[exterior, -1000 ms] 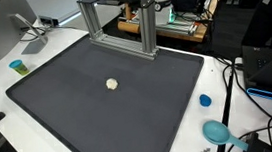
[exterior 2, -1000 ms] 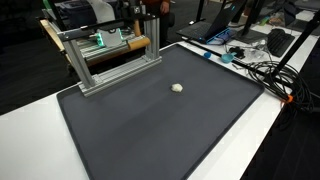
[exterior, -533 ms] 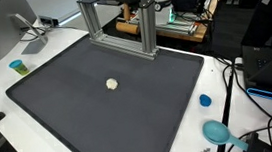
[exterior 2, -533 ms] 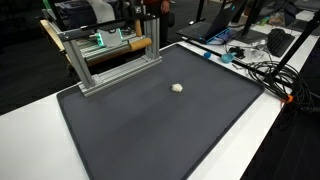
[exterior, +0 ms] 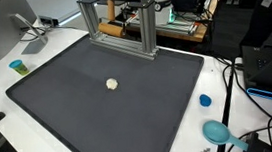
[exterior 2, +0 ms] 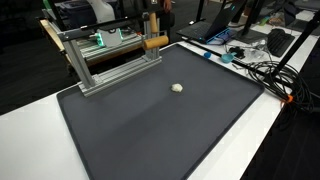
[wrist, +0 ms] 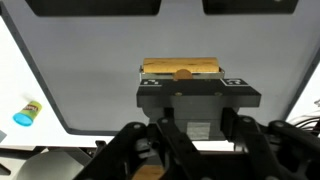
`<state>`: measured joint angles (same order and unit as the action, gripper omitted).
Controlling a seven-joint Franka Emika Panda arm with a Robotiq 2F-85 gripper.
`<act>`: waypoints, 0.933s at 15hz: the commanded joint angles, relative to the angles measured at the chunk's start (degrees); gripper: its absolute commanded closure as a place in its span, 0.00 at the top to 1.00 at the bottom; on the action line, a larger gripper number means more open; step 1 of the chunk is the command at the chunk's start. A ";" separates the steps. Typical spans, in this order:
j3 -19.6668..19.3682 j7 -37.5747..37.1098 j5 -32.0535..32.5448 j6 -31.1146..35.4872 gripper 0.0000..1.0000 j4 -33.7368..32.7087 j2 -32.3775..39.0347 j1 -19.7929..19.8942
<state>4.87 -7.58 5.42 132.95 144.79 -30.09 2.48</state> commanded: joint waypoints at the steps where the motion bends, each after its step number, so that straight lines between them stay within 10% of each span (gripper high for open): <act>1: 2.42 -3.78 3.41 -4.69 0.22 -14.48 12.82 1.46; 3: 1.92 -4.68 2.38 -9.22 0.22 -20.97 18.53 0.49; 4: 0.78 -3.07 1.93 -4.70 0.22 -12.90 12.16 -0.46; 5: 0.64 -3.16 1.89 -5.41 0.47 -14.88 14.33 -0.62; 9: 0.52 -3.15 1.87 -5.01 0.47 -14.04 14.48 -0.74; 10: 0.53 -3.15 1.87 -5.02 0.22 -13.98 14.23 -0.75; 14: 1.25 -2.57 1.77 -3.68 0.22 -19.51 22.10 -2.10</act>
<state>6.44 -10.79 7.00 128.29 130.44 -14.30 1.65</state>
